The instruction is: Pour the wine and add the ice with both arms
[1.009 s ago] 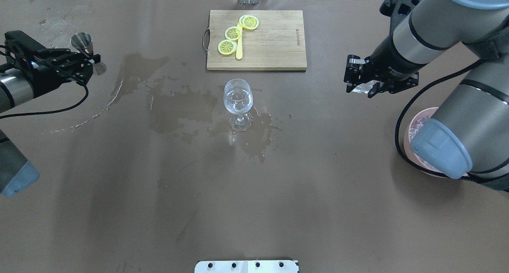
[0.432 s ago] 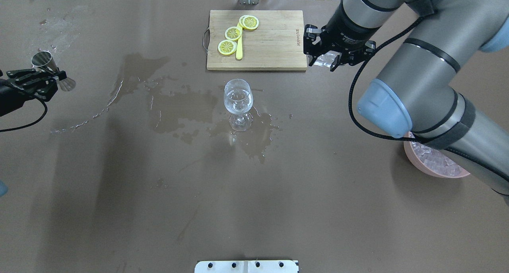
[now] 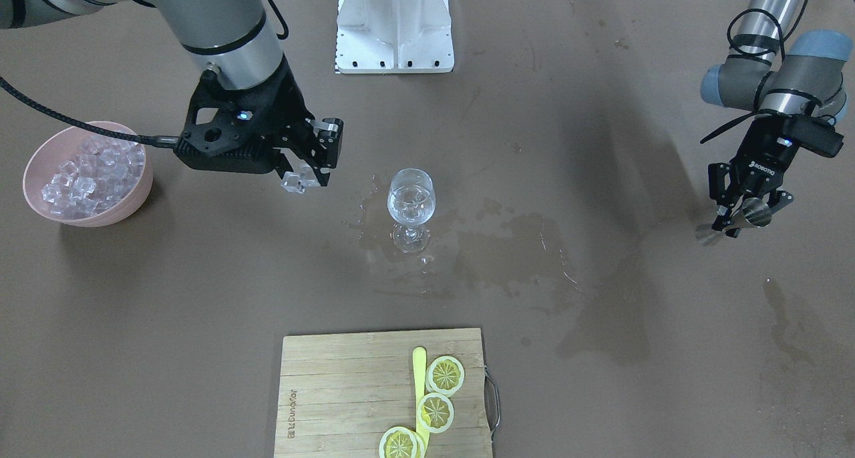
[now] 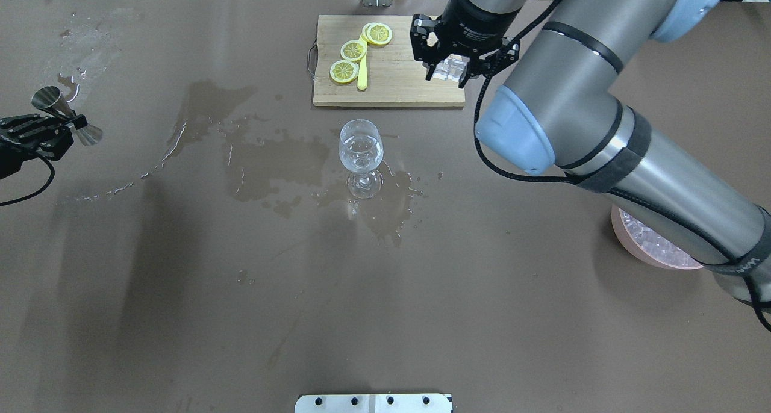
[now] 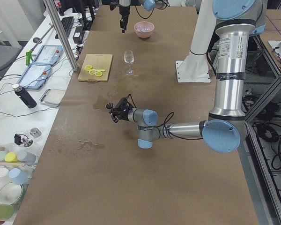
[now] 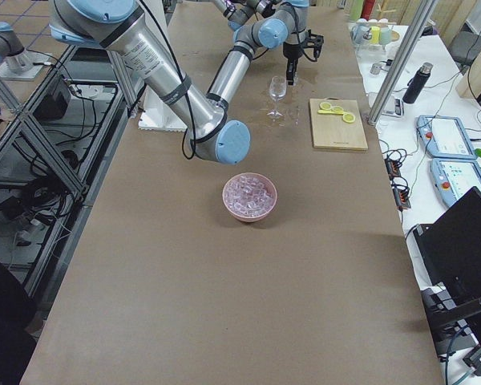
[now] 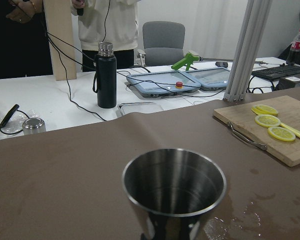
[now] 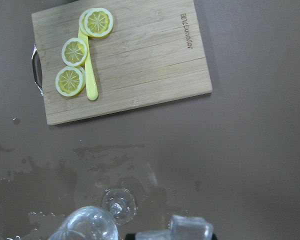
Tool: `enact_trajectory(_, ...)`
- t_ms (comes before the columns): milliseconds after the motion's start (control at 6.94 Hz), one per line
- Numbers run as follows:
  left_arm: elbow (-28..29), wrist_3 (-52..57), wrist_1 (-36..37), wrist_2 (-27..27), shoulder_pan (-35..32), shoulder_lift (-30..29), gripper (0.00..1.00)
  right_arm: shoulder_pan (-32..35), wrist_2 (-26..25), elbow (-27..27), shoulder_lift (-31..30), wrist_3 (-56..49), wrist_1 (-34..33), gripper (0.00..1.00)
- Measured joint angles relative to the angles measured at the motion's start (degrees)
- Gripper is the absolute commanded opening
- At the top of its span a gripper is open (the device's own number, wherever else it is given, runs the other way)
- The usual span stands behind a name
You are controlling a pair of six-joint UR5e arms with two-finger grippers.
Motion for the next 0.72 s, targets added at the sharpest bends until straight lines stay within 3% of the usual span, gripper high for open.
enact_trajectory(721, 1.83, 0.94, 1.95, 1.90, 0.28, 1.46, 0.00, -5.93, -4.57, -10.63, 10.36, 2.97, 0.00, 0.14)
